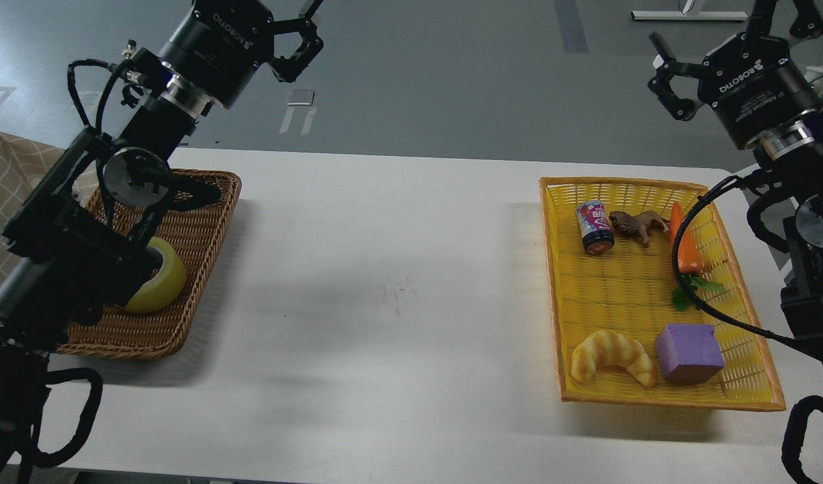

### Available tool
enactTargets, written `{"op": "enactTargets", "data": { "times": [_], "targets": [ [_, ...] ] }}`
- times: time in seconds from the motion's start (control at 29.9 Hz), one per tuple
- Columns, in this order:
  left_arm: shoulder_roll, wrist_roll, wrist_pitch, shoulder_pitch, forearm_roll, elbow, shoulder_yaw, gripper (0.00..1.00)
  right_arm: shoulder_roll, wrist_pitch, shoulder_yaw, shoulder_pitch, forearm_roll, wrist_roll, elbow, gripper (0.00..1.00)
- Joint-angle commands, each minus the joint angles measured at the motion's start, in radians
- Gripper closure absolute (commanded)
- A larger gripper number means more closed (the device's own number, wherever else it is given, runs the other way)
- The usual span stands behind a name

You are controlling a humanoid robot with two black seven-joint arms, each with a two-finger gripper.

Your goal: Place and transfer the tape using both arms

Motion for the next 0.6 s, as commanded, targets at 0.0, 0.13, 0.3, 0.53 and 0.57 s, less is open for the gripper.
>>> {"op": "enactTargets", "data": {
  "times": [0.0,0.13,0.3,0.53,0.57],
  "targets": [
    [-0.07,0.0,0.0,0.04,-0.001,0.001,-0.01,0.02,0.019,0.0,-0.021,0.021,0.002,0.002,-0.019,0.0],
    [-0.123,0.002,0.0,0.08,-0.001,0.001,-0.01,0.02,0.059,0.0,-0.023,0.021,0.002,0.002,-0.021,0.0],
    [-0.152,0.009,0.0,0.102,0.001,-0.001,-0.008,0.02,0.093,0.0,-0.026,0.021,0.002,0.002,-0.019,0.0],
    [-0.156,0.029,0.0,0.103,0.001,-0.001,-0.005,0.02,0.103,0.0,-0.023,0.014,0.005,0.008,-0.013,0.0],
    [-0.156,0.031,0.0,0.103,0.001,-0.001,-0.002,0.02,0.103,0.0,-0.023,0.01,0.005,0.011,-0.007,0.0]
  ]
}}
